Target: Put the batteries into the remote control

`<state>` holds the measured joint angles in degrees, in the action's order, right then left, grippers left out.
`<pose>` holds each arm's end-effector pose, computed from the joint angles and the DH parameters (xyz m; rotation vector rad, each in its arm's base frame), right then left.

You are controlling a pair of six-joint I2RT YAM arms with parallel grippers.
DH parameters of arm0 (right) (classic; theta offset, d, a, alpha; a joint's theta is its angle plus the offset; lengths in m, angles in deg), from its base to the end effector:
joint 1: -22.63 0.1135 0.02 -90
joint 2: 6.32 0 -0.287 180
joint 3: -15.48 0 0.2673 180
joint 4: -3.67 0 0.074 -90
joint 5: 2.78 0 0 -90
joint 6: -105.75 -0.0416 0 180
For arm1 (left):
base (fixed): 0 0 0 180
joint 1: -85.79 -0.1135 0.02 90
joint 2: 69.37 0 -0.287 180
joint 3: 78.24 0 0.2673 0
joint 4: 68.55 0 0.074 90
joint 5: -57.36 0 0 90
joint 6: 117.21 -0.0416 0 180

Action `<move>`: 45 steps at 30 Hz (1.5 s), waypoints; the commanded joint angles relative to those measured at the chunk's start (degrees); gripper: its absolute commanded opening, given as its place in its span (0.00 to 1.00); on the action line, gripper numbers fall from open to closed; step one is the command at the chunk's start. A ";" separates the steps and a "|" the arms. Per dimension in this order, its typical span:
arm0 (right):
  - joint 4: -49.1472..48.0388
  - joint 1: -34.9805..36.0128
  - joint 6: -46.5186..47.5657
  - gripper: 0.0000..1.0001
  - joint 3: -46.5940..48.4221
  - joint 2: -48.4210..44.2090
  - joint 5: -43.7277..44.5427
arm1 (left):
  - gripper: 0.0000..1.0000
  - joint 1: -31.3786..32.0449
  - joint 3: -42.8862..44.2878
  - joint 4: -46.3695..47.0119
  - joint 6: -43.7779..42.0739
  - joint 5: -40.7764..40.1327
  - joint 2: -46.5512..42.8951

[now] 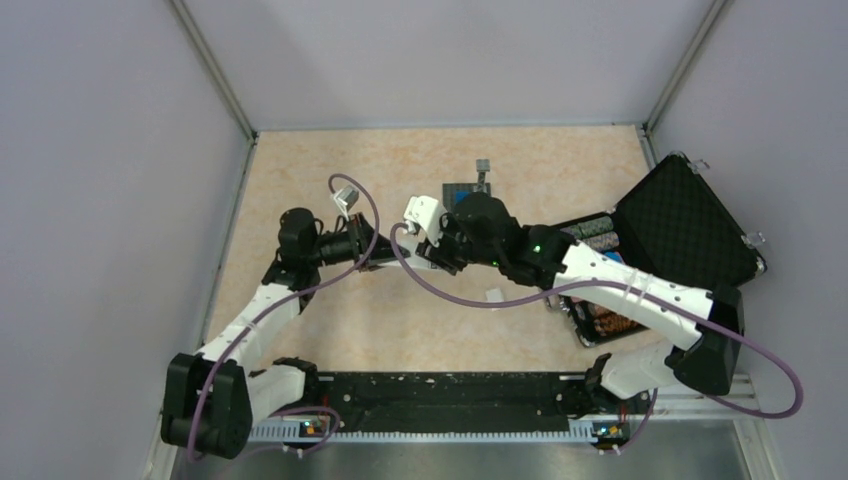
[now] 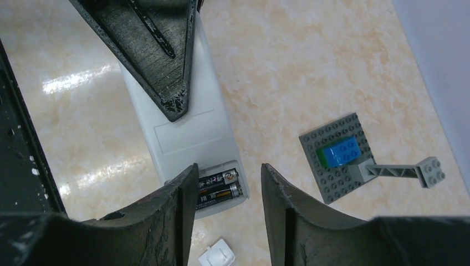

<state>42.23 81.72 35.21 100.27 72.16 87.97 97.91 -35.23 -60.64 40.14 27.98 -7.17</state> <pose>0.1680 0.2795 0.3624 -1.3607 1.6763 0.3903 0.2184 -0.0840 0.2610 -0.0732 2.1002 -1.8454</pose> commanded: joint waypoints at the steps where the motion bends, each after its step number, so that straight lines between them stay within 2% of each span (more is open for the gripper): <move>1: -0.63 0.72 -7.36 0.47 4.81 0.51 1.92 | 0.00 0.27 8.07 -1.83 -4.86 5.38 -0.66; 3: -0.03 0.53 -11.02 0.50 6.39 0.46 4.83 | 0.00 0.11 9.31 -7.78 -9.07 4.43 -0.34; 7: 0.98 -1.70 -21.78 0.59 5.43 -0.65 11.04 | 0.00 0.01 8.76 -12.30 -14.05 2.24 0.58; 12: 3.65 -13.92 -41.65 0.59 -3.55 -3.72 8.46 | 0.00 0.10 5.24 -15.21 -18.76 -0.56 2.91; 14: 3.58 -16.82 -45.36 0.56 -9.95 -4.13 8.08 | 0.00 0.62 3.38 -14.72 -19.93 -2.42 3.80; 21: 4.57 -17.76 -46.88 0.49 -17.82 2.88 10.86 | 0.00 5.31 -1.54 -8.59 -21.72 -8.26 11.61; 25: 4.90 -17.80 -46.46 0.47 -18.37 6.09 12.28 | 0.00 7.33 -4.31 -5.19 -24.02 -11.37 16.37; 29: 5.91 -17.77 -46.30 0.42 -18.01 8.99 13.22 | 0.00 7.98 -6.71 0.93 -22.72 -10.39 21.05; 45: 5.24 -17.76 -46.61 0.18 -20.49 14.38 11.84 | 0.02 9.19 -8.60 3.02 -23.73 -15.00 23.95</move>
<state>47.74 63.73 -10.71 80.59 85.49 99.73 106.96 -42.88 -60.11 17.71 15.31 15.67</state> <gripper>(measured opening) 0.207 0.263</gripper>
